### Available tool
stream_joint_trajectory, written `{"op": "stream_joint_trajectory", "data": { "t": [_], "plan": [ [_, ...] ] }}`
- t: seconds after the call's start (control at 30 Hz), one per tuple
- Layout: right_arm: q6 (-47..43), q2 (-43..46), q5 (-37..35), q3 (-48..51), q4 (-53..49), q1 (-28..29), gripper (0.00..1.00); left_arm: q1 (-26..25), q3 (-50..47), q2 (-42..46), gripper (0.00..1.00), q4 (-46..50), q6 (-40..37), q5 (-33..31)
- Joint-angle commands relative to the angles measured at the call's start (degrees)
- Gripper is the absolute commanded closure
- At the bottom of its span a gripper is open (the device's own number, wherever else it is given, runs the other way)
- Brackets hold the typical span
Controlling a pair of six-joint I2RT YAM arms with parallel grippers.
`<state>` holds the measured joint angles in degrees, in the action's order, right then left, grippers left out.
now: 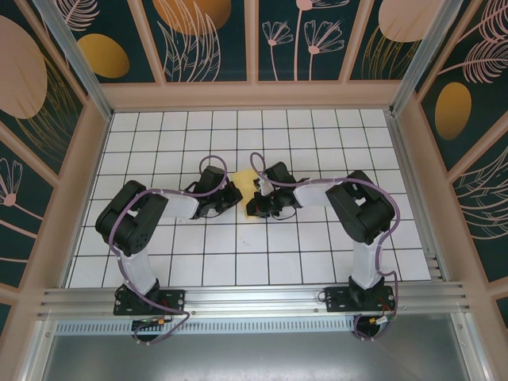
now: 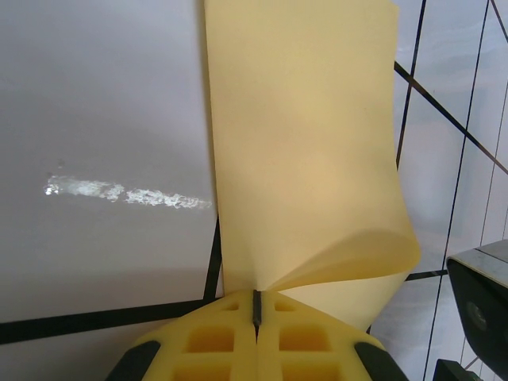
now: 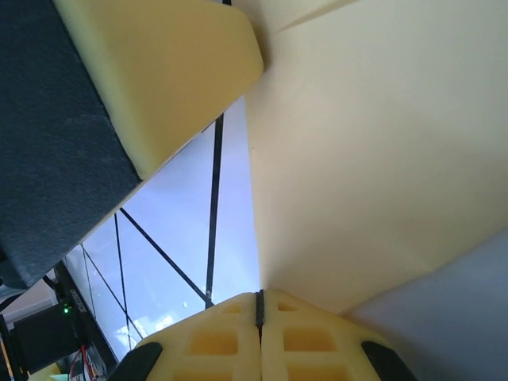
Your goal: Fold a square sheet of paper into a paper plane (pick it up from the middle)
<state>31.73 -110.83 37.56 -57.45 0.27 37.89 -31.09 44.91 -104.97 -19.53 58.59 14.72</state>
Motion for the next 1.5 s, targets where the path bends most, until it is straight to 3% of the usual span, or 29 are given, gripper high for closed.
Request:
{"op": "stream_joint_trajectory", "data": {
  "t": [0.0,0.97,1.47],
  "plan": [
    [-2.0,-0.7,-1.2,0.2,-3.1,0.5,0.96,-0.2,0.1,-1.5,0.98,2.1,-0.5,-1.5],
    [-5.2,0.7,-4.9,-0.6,-8.5,3.2,0.95,-0.3,-0.2,-1.4,0.98,2.2,-0.7,-1.8],
    [-6.6,6.7,-4.9,-0.7,-7.7,3.4,0.95,-0.3,-0.1,-1.4,0.98,2.6,-0.8,-2.0]
  ]
}}
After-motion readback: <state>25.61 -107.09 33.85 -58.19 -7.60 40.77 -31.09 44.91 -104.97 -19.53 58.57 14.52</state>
